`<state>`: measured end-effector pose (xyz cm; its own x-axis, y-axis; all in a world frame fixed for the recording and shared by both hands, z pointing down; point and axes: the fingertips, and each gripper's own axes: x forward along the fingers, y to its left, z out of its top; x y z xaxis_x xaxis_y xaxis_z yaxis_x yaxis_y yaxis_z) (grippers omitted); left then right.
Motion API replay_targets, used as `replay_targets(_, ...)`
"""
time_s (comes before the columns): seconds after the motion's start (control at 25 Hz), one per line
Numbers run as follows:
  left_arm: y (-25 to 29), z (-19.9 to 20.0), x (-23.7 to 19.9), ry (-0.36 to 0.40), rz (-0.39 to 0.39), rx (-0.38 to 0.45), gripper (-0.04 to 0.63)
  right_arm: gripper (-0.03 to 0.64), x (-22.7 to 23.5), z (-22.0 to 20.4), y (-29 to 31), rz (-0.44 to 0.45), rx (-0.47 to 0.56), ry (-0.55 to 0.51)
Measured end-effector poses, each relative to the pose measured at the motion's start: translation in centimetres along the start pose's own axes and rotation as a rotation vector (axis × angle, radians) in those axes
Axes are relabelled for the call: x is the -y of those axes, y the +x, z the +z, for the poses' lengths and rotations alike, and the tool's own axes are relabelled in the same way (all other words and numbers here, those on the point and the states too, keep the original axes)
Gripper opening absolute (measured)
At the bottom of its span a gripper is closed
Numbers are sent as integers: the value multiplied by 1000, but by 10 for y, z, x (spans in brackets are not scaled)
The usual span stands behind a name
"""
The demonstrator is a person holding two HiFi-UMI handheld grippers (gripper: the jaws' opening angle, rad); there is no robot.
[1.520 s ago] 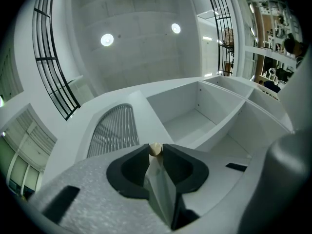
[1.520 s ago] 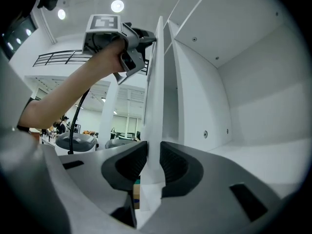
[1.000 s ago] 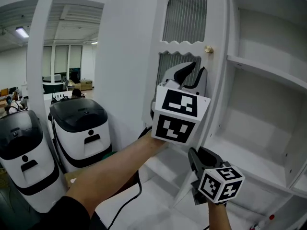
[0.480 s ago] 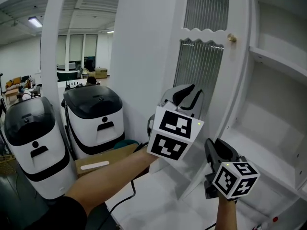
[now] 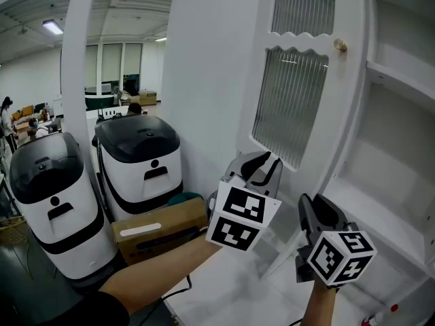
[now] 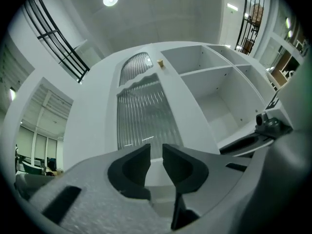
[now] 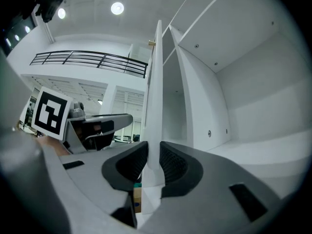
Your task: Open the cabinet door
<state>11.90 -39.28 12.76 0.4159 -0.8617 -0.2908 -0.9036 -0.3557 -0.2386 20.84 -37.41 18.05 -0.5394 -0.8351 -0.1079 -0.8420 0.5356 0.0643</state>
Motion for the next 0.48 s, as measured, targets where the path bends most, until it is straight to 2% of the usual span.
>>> replay_targets(0.48,-38,-19,12,-59,-90,-60,84,83,-22,-1,-13,-98,-4,9)
